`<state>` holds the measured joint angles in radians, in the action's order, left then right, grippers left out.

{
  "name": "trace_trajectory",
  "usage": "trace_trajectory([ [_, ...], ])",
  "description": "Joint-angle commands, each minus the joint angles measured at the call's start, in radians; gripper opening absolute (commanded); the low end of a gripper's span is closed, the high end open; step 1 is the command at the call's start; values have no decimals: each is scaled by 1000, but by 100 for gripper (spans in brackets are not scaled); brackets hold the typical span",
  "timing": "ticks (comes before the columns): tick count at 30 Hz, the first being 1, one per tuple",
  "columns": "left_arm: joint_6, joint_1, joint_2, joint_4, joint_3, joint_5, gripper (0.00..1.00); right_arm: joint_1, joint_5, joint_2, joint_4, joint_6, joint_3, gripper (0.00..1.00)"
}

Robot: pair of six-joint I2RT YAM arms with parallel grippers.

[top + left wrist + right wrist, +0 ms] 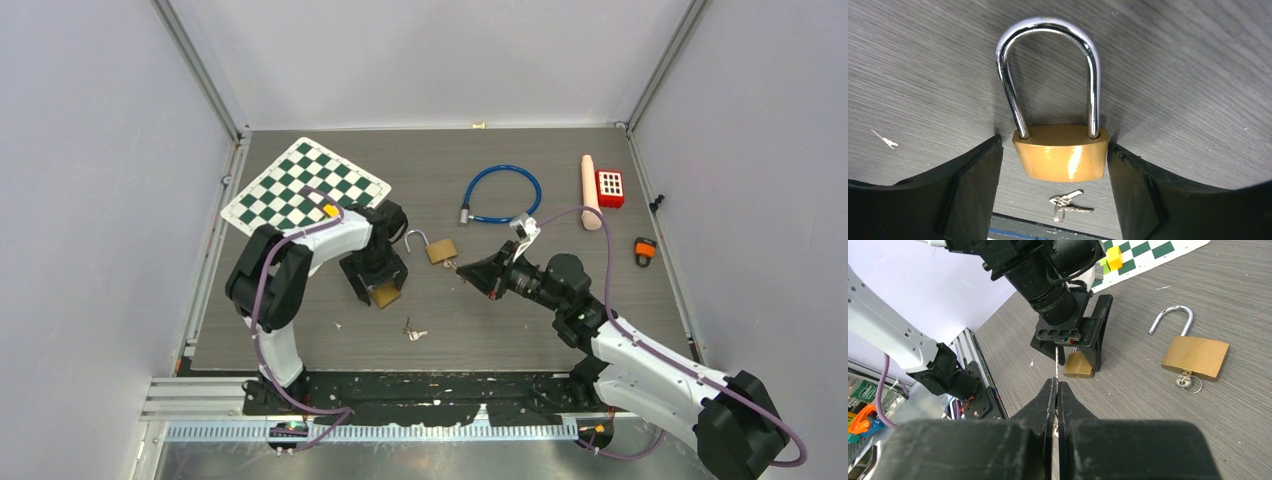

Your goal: Unlock with the key

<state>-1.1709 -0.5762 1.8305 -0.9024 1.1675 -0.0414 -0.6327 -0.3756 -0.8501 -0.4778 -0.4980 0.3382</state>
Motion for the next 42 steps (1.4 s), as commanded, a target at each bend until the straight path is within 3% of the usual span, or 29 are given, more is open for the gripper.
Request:
trace_trajectory([
  [1, -28, -4, 39, -59, 58, -53, 73, 3, 3, 19, -41, 16, -6, 5],
  [10, -26, -2, 64, -31, 51, -64, 60, 2, 3, 25, -33, 27, -11, 5],
  [17, -28, 9, 31, 24, 6, -54, 66, 2, -9, 12, -42, 19, -16, 5],
  [23, -43, 12, -35, 73, -50, -19, 37, 2, -27, 0, -41, -1, -17, 5],
  [28, -68, 12, -173, 111, -92, 21, 20, -8, -30, -31, -45, -36, -17, 5],
  [31, -85, 14, -243, 110, -92, 36, 0, -47, -8, -56, -52, -43, -8, 5],
  [42, -212, 12, -468, 307, -181, 241, 0, -206, 117, -210, -36, -69, 79, 5],
])
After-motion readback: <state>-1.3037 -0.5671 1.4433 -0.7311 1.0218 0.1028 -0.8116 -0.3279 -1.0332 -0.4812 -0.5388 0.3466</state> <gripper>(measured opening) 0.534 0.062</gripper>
